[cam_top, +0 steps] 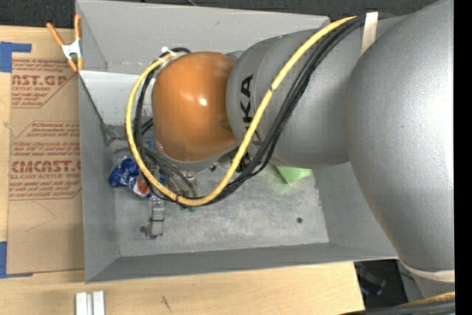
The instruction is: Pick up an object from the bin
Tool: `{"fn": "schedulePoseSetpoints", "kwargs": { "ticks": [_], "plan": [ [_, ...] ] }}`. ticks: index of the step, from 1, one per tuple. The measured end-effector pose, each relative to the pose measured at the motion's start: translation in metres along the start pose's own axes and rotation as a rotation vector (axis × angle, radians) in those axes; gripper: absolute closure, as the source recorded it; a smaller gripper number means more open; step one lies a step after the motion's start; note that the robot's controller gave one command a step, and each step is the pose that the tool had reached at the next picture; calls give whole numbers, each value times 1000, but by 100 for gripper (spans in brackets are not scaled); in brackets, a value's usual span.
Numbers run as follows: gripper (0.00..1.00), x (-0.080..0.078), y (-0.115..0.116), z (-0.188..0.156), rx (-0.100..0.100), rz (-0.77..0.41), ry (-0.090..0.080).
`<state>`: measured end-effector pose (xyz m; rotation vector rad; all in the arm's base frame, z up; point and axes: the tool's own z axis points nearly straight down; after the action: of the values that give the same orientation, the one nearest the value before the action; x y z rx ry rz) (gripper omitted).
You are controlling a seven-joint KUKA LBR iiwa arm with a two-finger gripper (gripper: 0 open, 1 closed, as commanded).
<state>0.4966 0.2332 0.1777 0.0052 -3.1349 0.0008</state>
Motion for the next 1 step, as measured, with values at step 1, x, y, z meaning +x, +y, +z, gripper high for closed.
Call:
{"fn": "schedulePoseSetpoints", "kwargs": {
  "ticks": [1],
  "plan": [
    [0,-94,-40,93,1,-22,-6]
  ]
}}
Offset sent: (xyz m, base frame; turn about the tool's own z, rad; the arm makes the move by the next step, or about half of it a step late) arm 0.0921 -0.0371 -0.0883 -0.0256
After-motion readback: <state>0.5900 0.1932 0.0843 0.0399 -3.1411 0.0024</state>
